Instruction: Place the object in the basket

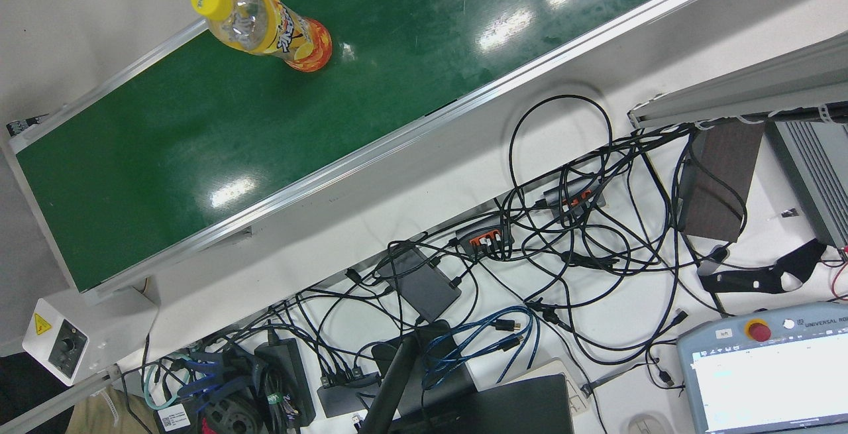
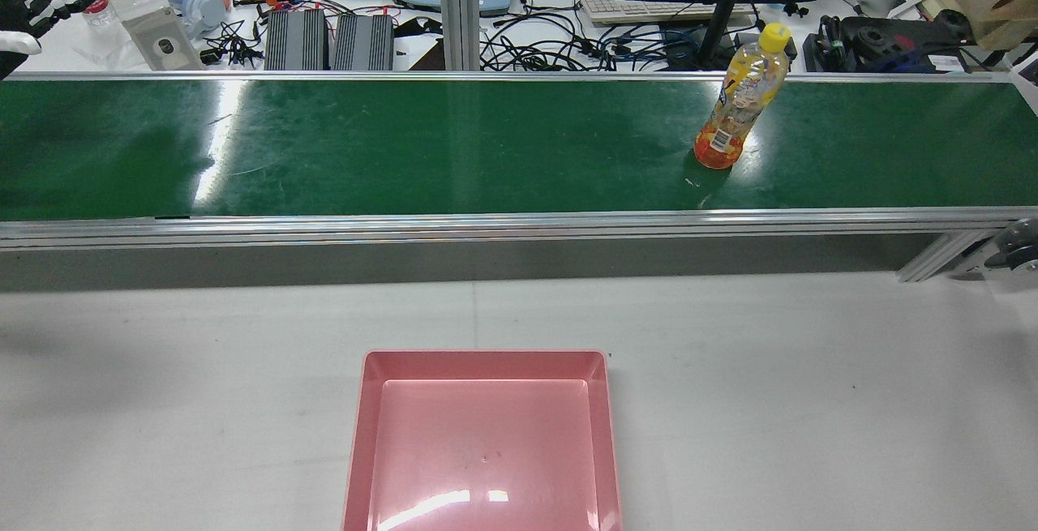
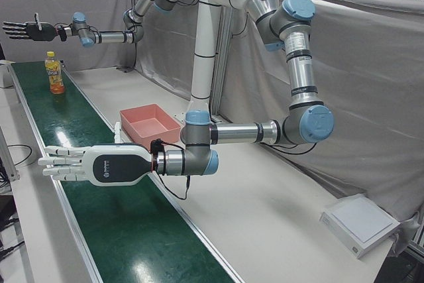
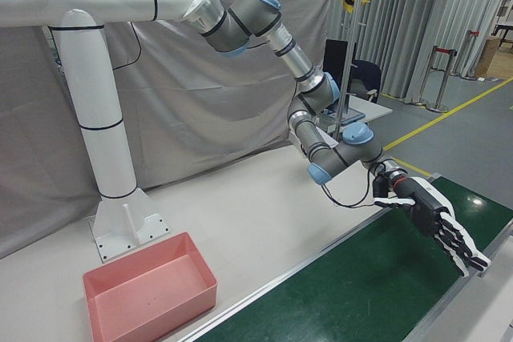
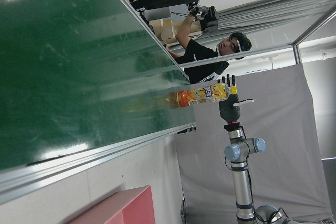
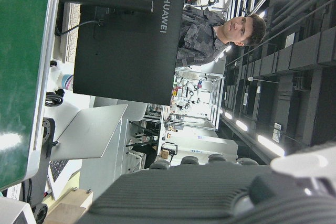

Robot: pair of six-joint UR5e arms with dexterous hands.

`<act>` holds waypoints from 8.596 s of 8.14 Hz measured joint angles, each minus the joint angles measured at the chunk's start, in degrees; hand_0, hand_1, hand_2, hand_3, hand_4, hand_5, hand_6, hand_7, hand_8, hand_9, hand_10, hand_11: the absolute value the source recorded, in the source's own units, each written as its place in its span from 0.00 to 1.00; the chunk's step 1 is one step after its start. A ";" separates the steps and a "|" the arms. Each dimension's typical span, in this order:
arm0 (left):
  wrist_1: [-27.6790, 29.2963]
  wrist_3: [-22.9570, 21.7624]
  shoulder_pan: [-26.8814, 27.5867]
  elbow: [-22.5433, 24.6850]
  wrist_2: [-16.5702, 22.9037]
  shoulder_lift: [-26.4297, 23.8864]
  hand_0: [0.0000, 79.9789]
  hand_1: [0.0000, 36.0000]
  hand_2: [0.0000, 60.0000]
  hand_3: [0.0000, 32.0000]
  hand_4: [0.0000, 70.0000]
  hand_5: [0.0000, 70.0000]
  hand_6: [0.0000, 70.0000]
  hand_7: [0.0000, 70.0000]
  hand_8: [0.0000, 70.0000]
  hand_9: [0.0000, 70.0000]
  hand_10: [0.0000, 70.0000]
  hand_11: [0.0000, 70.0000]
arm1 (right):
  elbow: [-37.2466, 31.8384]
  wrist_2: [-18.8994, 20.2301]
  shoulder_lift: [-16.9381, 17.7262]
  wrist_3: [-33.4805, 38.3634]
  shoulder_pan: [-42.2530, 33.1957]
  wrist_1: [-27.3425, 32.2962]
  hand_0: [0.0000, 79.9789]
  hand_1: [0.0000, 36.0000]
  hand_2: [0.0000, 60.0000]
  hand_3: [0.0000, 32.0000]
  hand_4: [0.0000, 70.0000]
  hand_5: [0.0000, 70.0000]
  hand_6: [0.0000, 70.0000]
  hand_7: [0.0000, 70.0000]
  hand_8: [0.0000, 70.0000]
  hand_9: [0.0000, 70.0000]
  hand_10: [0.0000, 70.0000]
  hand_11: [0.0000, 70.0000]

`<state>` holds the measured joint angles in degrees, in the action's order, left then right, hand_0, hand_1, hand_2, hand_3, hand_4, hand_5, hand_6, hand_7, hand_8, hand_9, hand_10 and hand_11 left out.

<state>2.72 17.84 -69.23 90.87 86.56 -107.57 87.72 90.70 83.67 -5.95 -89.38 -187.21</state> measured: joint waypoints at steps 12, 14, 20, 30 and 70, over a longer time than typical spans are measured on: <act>0.68 -0.29 1.25 -1.73 -0.08 -1.44 0.59 0.34 0.04 0.00 0.00 0.23 0.01 0.00 0.00 0.00 0.06 0.12 | 0.00 0.00 0.00 0.01 0.00 0.00 0.00 0.00 0.00 0.00 0.00 0.00 0.00 0.00 0.00 0.00 0.00 0.00; 0.45 -0.96 1.48 -1.32 -0.08 -1.42 0.58 0.34 0.07 0.00 0.00 0.22 0.02 0.00 0.00 0.00 0.07 0.12 | 0.00 0.00 0.00 0.01 0.00 0.00 0.00 0.00 0.00 0.00 0.00 0.00 0.00 0.00 0.00 0.00 0.00 0.00; 1.23 -1.49 1.66 -2.16 -0.16 -1.41 0.58 0.33 0.08 0.00 0.00 0.21 0.01 0.00 0.00 0.00 0.07 0.12 | 0.00 0.00 0.00 0.00 0.00 0.00 0.00 0.00 0.00 0.00 0.00 0.00 0.00 0.00 0.00 0.00 0.00 0.00; 1.24 -1.49 1.60 -2.28 -0.16 -1.15 0.58 0.32 0.08 0.00 0.00 0.21 0.01 0.00 0.00 0.01 0.07 0.13 | 0.00 0.00 0.02 -0.03 0.00 0.00 0.00 0.00 0.00 0.00 0.00 0.00 0.00 0.00 0.00 0.00 0.00 0.00; -6.70 4.06 13.68 -0.32 -6.41 -9.85 0.55 0.26 0.06 0.00 0.00 0.16 0.00 0.00 0.00 0.00 0.10 0.17 | 0.00 0.00 0.00 0.00 0.00 0.00 0.00 0.00 0.00 0.00 0.00 0.00 0.00 0.00 0.00 0.00 0.00 0.00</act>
<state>-3.98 21.90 -55.55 90.55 80.15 -117.43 87.72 90.70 83.67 -5.94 -89.39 -187.21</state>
